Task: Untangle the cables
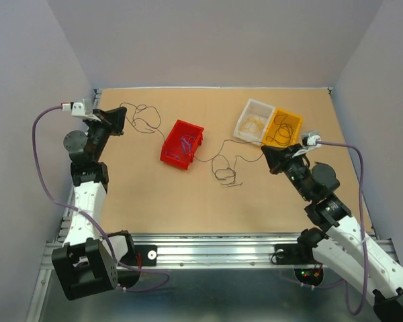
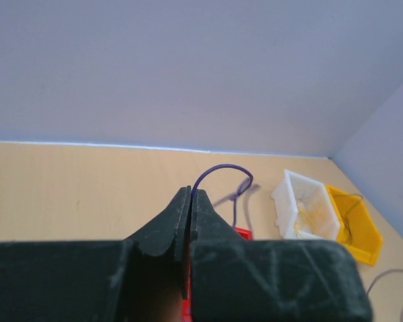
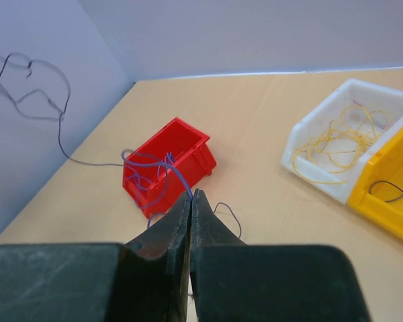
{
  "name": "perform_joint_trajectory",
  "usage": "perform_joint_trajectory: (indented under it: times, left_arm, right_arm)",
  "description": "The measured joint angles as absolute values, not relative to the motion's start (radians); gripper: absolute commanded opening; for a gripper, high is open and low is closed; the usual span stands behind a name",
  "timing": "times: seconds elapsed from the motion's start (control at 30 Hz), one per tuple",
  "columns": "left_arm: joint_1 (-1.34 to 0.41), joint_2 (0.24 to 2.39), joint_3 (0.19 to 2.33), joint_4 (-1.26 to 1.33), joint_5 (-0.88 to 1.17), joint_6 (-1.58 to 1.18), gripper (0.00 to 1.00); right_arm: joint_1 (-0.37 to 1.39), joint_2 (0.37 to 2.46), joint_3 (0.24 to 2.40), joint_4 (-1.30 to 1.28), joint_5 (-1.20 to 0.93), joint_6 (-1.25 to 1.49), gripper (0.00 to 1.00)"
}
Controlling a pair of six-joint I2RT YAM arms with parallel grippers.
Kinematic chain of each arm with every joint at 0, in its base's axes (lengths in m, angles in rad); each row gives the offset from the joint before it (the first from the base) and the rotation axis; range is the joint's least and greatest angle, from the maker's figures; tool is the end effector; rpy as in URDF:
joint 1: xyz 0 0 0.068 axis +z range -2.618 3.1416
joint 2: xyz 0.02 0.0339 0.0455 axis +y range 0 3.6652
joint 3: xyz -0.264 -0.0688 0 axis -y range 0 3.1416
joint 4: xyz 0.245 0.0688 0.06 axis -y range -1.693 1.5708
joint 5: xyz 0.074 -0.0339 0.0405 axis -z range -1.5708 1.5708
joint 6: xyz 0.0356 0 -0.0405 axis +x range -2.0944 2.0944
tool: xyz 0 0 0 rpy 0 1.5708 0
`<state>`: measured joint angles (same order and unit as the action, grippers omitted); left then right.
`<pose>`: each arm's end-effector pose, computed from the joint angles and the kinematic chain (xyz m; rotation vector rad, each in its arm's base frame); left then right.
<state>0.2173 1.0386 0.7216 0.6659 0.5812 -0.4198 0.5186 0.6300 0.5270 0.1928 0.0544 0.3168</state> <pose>0.2337 0.0316 0.3571 0.1103 1.2944 -0.5279 0.1448 0.0804 0.3133 -0.1076 1.5098 0.6339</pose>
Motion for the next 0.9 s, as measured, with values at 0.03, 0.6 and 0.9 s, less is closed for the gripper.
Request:
perform_joint_trajectory:
  times: [0.03, 0.6, 0.9]
  left_arm:
    - [0.217, 1.027, 0.715, 0.666, 0.555, -0.421, 0.00]
    - [0.244, 1.058, 0.702, 0.595, 0.172, -0.512, 0.00]
    - [0.257, 1.055, 0.701, 0.602, 0.215, -0.510, 0.00]
  right_arm:
    - [0.519, 0.617, 0.526, 0.189, 0.070, 0.333, 0.01]
    - [0.518, 0.033, 0.474, 0.000, 0.760, 0.476, 0.01]
    - [0.517, 0.160, 0.493, -0.044, 0.580, 0.434, 0.01]
